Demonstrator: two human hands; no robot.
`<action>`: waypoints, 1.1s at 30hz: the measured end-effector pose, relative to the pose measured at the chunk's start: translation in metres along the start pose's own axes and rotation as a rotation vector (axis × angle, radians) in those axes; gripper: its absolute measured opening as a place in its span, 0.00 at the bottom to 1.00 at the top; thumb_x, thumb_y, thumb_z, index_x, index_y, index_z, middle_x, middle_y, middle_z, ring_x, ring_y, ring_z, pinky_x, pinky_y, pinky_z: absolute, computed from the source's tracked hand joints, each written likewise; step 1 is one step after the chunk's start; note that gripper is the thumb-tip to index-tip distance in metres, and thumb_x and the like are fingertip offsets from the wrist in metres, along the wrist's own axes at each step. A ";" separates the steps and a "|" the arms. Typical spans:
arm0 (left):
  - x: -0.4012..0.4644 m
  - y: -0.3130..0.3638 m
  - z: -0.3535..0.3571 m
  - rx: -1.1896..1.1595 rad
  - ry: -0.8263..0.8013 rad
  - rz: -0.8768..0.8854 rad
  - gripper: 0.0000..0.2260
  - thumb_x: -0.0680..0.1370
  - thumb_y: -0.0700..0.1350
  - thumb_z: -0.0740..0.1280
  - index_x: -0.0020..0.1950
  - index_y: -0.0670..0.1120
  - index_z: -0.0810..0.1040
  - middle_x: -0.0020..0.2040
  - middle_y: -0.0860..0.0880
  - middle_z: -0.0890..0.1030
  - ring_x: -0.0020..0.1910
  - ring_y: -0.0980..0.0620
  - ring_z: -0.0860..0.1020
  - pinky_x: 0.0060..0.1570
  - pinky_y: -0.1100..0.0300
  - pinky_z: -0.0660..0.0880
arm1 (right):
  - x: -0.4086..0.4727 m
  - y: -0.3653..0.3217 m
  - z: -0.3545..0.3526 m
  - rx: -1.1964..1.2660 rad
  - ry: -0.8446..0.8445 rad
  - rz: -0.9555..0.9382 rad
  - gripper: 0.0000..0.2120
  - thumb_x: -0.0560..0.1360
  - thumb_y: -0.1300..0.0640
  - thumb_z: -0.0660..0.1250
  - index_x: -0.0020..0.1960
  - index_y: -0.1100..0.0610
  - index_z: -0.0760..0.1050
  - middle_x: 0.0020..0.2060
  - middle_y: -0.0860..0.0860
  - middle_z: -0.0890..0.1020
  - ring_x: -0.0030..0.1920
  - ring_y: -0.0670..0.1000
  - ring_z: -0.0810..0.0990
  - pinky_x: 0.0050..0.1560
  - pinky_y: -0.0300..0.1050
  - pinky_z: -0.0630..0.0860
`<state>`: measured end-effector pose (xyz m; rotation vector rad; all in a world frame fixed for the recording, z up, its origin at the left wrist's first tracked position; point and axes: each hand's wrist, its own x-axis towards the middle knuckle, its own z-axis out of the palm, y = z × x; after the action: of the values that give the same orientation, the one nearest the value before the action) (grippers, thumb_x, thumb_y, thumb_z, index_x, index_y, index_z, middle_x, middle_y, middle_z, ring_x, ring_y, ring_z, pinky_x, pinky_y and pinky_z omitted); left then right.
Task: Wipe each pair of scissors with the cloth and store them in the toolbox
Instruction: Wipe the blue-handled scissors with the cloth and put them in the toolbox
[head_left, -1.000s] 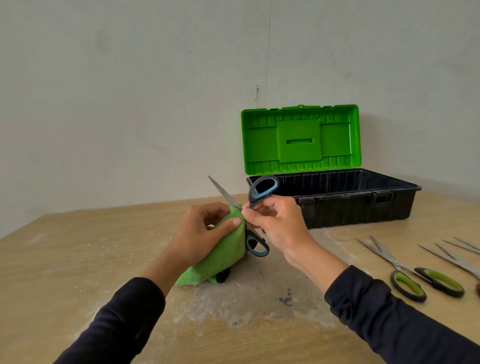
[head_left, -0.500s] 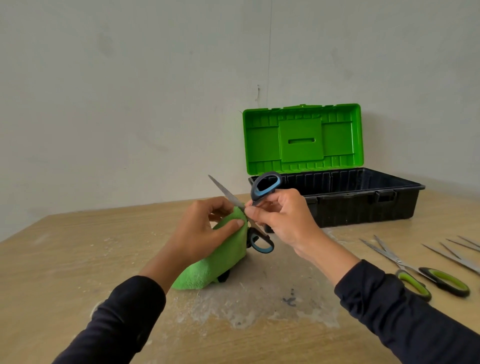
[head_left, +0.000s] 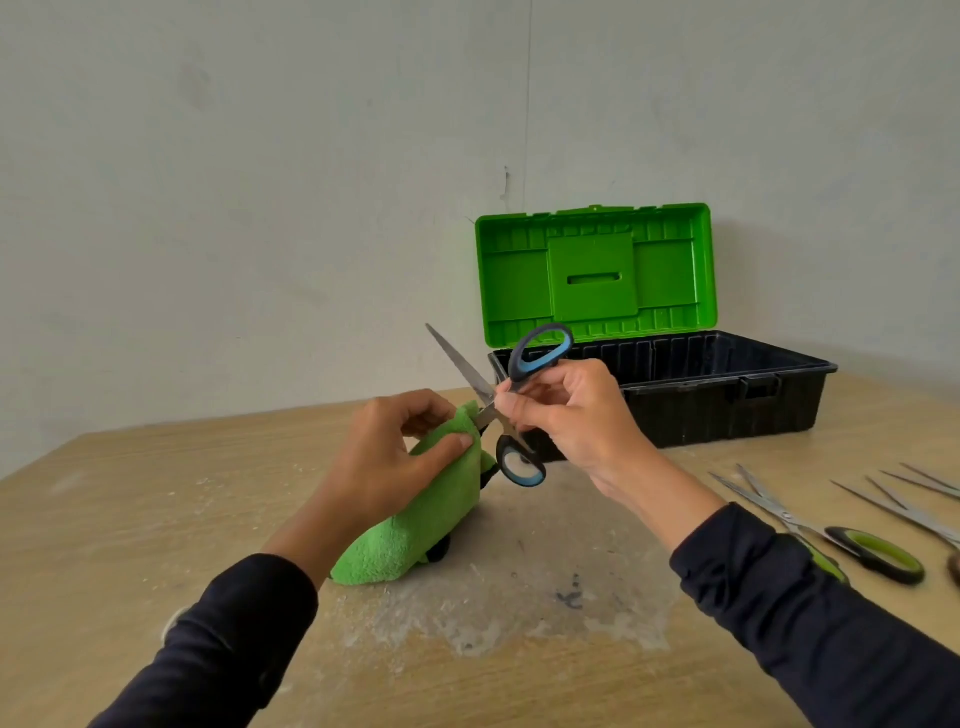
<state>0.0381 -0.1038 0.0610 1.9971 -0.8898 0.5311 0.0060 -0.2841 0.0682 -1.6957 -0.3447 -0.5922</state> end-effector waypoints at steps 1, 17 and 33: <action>0.001 0.000 0.000 -0.023 0.020 -0.009 0.03 0.70 0.41 0.73 0.41 0.46 0.81 0.38 0.50 0.83 0.39 0.54 0.81 0.44 0.64 0.76 | -0.001 0.002 0.002 -0.020 -0.026 -0.003 0.03 0.68 0.66 0.72 0.41 0.59 0.82 0.35 0.54 0.83 0.33 0.45 0.80 0.37 0.36 0.77; 0.000 -0.003 0.001 0.084 -0.028 0.027 0.02 0.73 0.42 0.70 0.44 0.46 0.79 0.38 0.51 0.82 0.40 0.53 0.80 0.44 0.62 0.75 | -0.001 0.000 0.001 0.050 0.025 -0.014 0.05 0.68 0.66 0.73 0.39 0.57 0.82 0.37 0.60 0.83 0.36 0.52 0.79 0.39 0.41 0.80; 0.000 0.002 0.004 0.171 -0.075 0.048 0.06 0.75 0.49 0.64 0.44 0.49 0.78 0.36 0.49 0.81 0.36 0.48 0.78 0.40 0.47 0.74 | 0.001 0.001 0.001 0.073 0.040 0.043 0.03 0.69 0.67 0.71 0.40 0.60 0.81 0.35 0.58 0.82 0.34 0.48 0.79 0.38 0.39 0.80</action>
<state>0.0366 -0.1080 0.0595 2.1662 -0.9682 0.5797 0.0074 -0.2833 0.0672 -1.6148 -0.2968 -0.5747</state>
